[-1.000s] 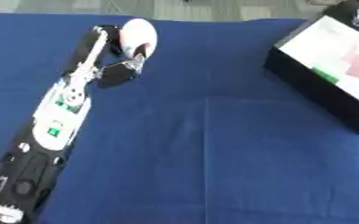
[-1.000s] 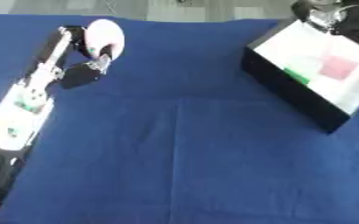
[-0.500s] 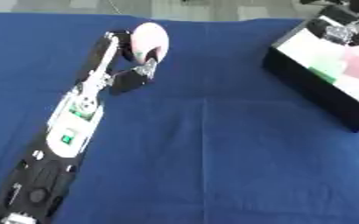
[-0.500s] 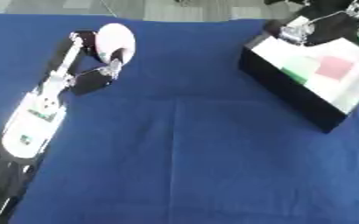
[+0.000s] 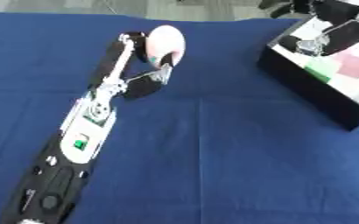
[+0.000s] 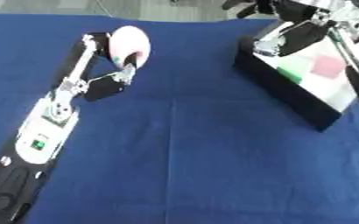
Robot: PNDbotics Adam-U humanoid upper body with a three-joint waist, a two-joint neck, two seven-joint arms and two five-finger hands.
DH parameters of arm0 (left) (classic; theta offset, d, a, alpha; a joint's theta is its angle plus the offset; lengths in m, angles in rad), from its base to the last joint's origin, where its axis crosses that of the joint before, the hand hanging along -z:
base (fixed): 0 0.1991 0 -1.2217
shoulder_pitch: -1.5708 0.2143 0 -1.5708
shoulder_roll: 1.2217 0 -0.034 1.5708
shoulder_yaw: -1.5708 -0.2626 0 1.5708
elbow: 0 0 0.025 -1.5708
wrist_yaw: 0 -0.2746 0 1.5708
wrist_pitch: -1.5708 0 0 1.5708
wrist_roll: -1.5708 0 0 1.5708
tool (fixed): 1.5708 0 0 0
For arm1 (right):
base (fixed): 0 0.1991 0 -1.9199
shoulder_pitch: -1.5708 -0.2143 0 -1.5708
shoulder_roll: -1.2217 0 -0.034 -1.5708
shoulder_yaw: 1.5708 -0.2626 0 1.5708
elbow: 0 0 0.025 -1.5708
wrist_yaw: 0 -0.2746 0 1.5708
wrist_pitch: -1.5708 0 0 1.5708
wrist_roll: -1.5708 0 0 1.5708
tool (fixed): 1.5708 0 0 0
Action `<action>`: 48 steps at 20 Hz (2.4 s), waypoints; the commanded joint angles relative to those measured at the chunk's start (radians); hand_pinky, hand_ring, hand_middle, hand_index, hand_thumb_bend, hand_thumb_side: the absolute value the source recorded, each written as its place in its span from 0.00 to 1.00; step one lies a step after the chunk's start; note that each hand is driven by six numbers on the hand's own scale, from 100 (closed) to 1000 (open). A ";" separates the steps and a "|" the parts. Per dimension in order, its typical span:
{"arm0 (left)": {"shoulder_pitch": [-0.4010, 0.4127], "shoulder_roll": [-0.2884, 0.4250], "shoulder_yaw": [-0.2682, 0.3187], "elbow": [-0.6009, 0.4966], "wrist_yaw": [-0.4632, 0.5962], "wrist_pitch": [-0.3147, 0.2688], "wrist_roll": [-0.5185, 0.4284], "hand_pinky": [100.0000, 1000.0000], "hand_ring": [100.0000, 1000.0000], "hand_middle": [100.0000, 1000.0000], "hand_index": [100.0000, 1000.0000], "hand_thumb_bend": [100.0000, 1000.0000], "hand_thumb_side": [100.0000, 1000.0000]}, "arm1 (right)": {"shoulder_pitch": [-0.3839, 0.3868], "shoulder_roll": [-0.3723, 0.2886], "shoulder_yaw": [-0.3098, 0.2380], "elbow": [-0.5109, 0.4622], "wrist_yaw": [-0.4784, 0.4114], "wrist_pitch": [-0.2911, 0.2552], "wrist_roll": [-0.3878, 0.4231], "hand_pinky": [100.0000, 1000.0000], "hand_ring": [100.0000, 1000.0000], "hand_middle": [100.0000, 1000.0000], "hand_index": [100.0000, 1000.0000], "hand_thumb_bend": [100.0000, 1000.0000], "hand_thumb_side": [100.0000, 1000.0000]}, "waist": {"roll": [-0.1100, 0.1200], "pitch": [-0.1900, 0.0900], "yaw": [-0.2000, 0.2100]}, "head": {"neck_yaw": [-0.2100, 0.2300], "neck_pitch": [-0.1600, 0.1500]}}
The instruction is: Pick up the objects with one hand, pass them to the other hand, and then place them into the box on the other side of the table.
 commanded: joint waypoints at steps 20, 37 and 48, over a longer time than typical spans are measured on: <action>-0.025 -0.081 -0.044 0.013 -0.069 -0.111 -0.014 0.53 0.50 0.45 0.45 0.00 0.21 | -0.108 0.060 0.053 0.090 0.104 -0.026 0.043 0.86 1.00 0.80 0.82 0.31 0.01 | -0.023 -0.021 0.021 | -0.057 0.005; -0.040 -0.119 -0.057 -0.011 -0.071 -0.138 -0.005 0.53 0.50 0.45 0.45 0.00 0.21 | -0.136 0.075 0.087 0.086 0.137 -0.058 0.117 0.87 1.00 0.80 0.83 0.33 0.05 | -0.026 -0.012 0.028 | -0.086 0.003; -0.045 -0.130 -0.085 -0.036 -0.064 -0.162 -0.021 0.53 0.50 0.45 0.45 0.00 0.20 | -0.154 0.072 0.090 0.131 0.169 -0.098 0.118 0.87 1.00 0.80 0.83 0.33 0.06 | -0.030 -0.013 0.033 | -0.102 0.003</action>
